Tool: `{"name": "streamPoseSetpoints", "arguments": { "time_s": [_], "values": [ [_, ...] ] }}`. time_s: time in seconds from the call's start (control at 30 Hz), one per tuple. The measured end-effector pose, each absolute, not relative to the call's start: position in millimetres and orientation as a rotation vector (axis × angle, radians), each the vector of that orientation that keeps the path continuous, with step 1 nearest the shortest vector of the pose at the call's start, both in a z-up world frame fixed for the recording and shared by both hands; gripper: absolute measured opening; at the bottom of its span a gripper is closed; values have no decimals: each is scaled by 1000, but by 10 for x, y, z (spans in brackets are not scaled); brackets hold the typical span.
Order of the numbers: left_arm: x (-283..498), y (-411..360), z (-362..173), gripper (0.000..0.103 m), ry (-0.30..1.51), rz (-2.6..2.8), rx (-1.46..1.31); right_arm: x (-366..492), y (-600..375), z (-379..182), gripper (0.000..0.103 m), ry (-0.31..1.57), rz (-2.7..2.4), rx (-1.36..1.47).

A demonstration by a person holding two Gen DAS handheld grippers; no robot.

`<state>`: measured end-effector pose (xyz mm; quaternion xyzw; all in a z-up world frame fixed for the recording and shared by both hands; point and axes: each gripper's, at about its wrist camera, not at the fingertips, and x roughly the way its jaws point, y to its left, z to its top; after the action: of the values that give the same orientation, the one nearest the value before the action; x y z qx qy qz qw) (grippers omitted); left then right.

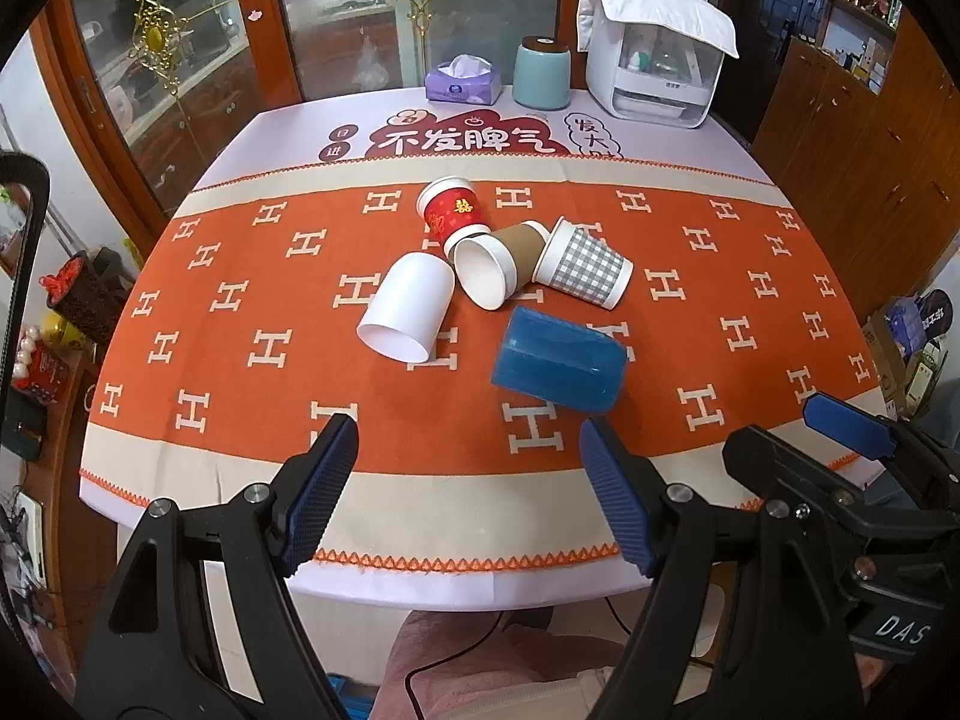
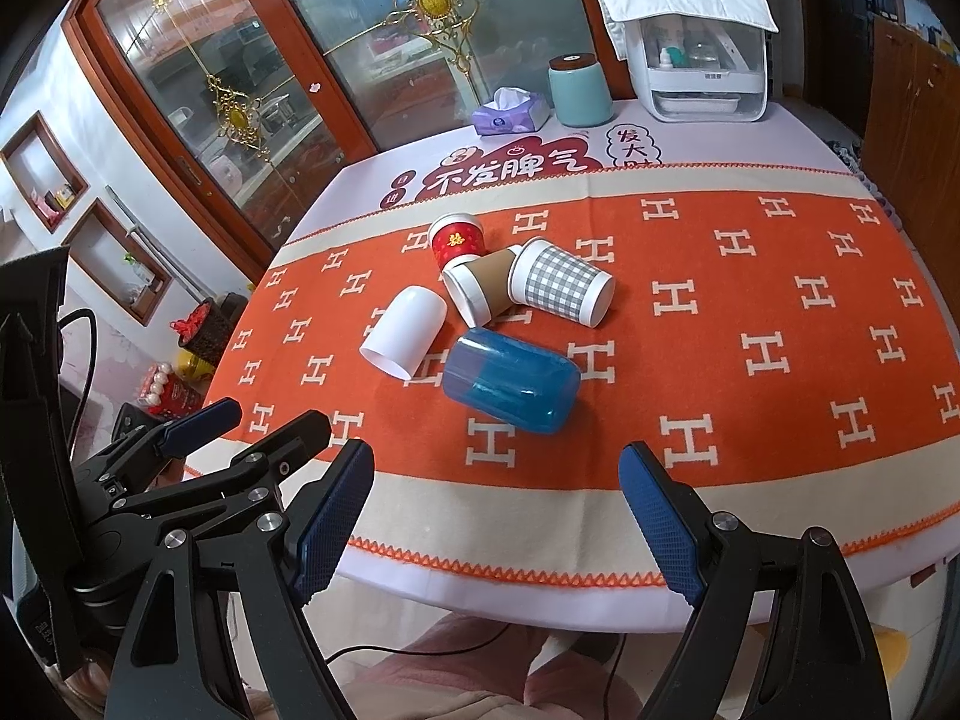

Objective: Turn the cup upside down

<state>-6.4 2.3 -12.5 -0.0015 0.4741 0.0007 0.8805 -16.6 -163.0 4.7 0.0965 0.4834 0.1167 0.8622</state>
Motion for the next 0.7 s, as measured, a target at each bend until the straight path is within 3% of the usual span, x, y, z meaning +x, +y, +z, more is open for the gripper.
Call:
{"name": "streamPoseSetpoints", "arguments": {
  "time_s": [0.4, 0.7],
  "values": [
    [292, -138, -152, 74, 1057, -103, 139, -2, -1746, -75, 85, 1057, 151, 352],
    [756, -267, -341, 75, 1089, -323, 382, 272, -1965, -624, 85, 1144, -64, 589]
  ]
}}
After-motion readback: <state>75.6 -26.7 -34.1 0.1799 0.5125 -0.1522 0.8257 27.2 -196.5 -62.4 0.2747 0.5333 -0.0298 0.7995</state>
